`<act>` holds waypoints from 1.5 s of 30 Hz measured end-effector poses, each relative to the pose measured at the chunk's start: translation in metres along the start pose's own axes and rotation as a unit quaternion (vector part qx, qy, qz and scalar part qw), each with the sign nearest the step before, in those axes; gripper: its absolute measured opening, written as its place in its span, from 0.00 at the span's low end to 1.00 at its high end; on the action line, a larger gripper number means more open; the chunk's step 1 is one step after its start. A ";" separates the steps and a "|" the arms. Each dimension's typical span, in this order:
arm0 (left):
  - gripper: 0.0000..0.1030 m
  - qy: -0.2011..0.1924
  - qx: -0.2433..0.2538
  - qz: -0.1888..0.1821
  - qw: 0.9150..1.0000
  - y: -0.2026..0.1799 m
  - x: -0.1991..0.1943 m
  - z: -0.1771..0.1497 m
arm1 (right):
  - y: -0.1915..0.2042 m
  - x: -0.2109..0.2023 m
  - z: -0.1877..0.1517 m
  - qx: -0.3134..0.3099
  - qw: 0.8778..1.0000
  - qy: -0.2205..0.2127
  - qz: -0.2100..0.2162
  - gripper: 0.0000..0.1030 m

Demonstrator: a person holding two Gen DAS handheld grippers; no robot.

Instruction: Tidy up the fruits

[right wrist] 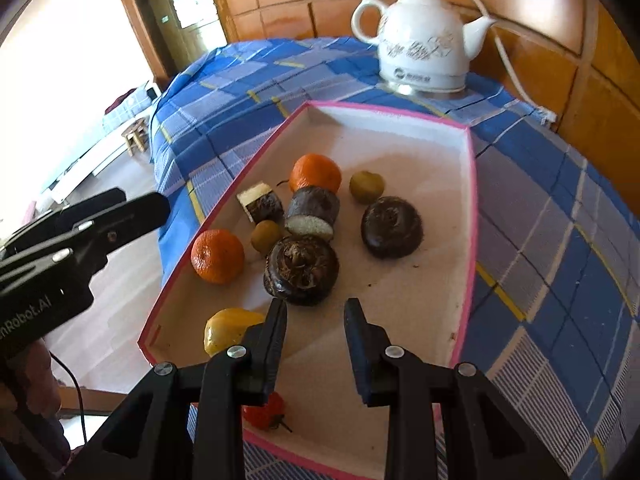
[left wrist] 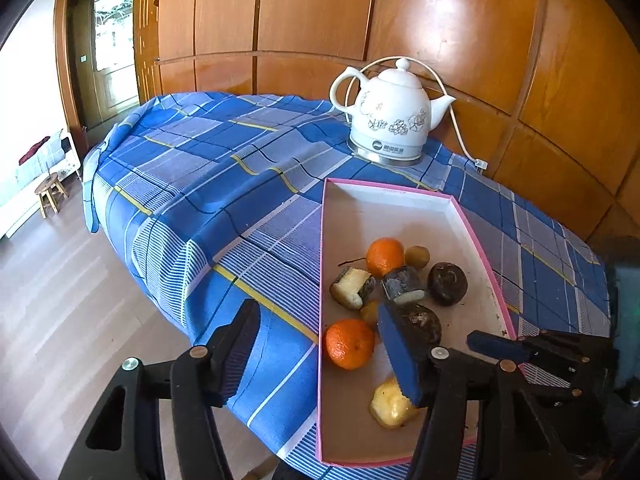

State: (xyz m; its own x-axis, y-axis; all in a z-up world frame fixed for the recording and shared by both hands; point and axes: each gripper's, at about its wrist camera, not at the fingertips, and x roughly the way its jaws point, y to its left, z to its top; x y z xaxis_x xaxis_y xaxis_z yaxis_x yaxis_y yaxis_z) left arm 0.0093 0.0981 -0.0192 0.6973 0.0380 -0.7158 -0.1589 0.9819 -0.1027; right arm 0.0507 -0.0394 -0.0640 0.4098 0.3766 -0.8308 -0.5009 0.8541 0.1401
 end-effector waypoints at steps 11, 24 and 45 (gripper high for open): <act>0.84 -0.045 0.010 0.002 0.999 -0.017 -0.025 -0.015 | -0.012 -0.050 -0.017 0.053 0.992 -0.077 -0.086 0.35; 0.99 -0.070 0.018 -0.004 0.997 -0.028 -0.041 -0.028 | -0.012 -0.072 -0.036 0.075 0.981 -0.111 -0.143 0.40; 1.00 -0.081 0.023 0.000 0.996 -0.027 -0.048 -0.026 | -0.003 -0.075 -0.033 0.061 0.981 -0.121 -0.142 0.40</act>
State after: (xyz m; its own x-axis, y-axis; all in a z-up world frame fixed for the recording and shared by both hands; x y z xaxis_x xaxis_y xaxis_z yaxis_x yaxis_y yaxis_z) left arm -0.0376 0.0649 -0.0002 0.8011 0.0627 -0.5952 -0.1288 0.9893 -0.0691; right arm -0.0038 -0.0823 -0.0200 0.6956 0.1791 -0.6957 -0.2522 0.9677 -0.0031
